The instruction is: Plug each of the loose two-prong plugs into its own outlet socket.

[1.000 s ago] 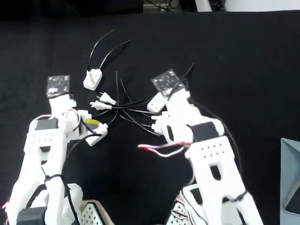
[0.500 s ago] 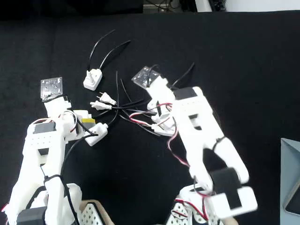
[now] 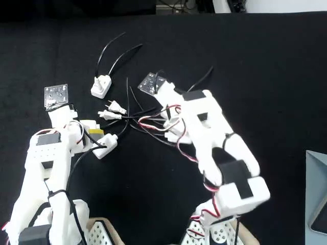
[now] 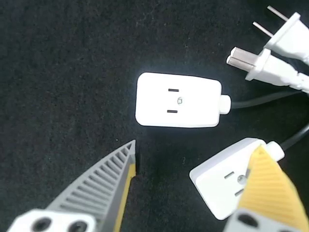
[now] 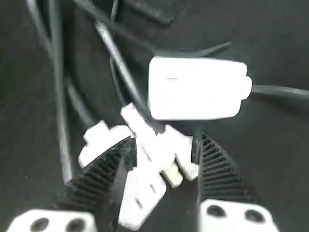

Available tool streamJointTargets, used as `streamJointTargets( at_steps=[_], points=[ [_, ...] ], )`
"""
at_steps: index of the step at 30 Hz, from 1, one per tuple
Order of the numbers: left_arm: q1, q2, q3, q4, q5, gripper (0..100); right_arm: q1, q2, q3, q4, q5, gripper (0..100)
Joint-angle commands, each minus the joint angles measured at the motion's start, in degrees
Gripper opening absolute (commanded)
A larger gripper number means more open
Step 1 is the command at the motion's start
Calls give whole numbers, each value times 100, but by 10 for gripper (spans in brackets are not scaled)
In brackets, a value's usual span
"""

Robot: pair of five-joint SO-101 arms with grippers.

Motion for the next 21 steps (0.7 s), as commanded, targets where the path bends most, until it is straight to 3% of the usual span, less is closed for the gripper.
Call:
streamJointTargets(
  at_steps=[1, 21],
  points=[
    [-22, -123, -22, -88, 26, 352, -53, 84, -57, -70, 53, 204],
    [-13, -97, -22, -88, 26, 352, -88, -884, -22, 1116, 325, 205]
  ],
)
